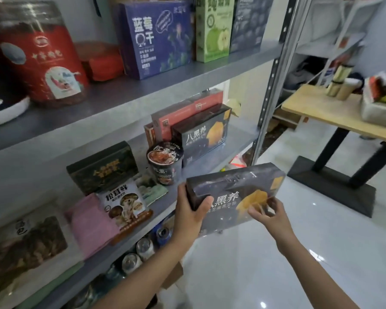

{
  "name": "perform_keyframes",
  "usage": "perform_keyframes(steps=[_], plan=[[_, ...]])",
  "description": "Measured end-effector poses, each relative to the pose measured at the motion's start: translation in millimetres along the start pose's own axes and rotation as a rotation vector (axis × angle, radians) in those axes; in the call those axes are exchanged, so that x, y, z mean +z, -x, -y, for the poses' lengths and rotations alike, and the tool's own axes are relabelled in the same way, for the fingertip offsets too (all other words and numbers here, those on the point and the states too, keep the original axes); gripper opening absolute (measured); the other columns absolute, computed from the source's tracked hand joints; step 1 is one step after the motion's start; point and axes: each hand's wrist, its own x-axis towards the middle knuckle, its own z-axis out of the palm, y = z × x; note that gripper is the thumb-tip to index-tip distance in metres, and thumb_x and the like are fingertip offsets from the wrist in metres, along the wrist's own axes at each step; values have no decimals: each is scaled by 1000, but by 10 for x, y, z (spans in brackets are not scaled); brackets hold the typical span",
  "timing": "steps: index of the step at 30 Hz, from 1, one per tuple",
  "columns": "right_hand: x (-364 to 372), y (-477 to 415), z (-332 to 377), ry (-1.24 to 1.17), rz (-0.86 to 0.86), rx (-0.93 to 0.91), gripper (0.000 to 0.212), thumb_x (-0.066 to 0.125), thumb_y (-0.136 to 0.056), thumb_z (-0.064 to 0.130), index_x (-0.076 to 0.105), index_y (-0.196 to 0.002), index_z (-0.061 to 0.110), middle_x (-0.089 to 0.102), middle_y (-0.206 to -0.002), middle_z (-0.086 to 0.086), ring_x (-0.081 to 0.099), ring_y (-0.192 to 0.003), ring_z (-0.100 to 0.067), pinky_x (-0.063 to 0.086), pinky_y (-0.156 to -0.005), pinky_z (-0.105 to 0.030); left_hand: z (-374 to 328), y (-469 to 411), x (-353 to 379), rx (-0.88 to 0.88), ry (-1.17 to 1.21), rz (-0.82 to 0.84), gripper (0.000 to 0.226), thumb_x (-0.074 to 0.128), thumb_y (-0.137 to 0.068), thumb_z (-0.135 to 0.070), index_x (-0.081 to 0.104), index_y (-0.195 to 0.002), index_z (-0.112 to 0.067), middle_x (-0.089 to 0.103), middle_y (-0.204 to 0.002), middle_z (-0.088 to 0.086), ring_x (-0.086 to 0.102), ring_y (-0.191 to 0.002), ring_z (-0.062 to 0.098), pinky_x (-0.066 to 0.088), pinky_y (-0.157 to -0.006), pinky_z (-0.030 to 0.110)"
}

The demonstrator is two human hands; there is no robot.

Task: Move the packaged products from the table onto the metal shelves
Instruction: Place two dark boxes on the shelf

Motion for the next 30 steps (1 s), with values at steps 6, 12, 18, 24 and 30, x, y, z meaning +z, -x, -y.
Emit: perform_keyframes(steps=[6, 12, 18, 24, 30], plan=[[-91, -828, 228, 2, -12, -60, 76, 81, -73, 8, 37, -134, 14, 48, -130, -1, 51, -118, -19, 43, -88, -30, 121, -508, 360, 26, -122, -21, 72, 87, -64, -29, 39, -114, -47, 54, -117, -23, 56, -111, -4, 43, -87, 7], [47, -1690, 412, 52, 59, -116, 85, 86, -66, 7, 36, -135, 13, 49, -133, -2, 51, -122, -20, 47, -95, -32, 175, -1048, 589, 145, -409, -289, 99, 88, -62, -24, 29, -139, -39, 28, -125, -18, 29, -121, -4, 36, -106, 29], [145, -2283, 600, 100, 123, -181, 85, 88, -63, 13, 39, -133, 19, 49, -125, 8, 50, -117, -13, 45, -94, -27, 177, -1465, 745, 240, -604, -381, 81, 88, -63, -19, 50, -135, -26, 31, -119, -12, 39, -111, 4, 29, -98, 3], [404, -2753, 644, 226, 213, -310, 78, 89, -62, 25, 38, -121, 21, 51, -120, 7, 51, -109, -11, 46, -95, -30, 153, -1757, 826, 94, -699, -501, 69, 83, -71, -16, 53, -133, -23, 33, -136, -3, 39, -127, 19, 38, -106, 37], [468, -3098, 673, 345, 355, -457, 74, 85, -65, 41, 44, -122, 17, 56, -116, 5, 58, -104, -13, 50, -88, -32, 53, -1887, 1092, 2, -1213, -601, 87, 87, -63, -30, 47, -138, -11, 16, -154, 20, 19, -141, 38, 34, -106, 52]])
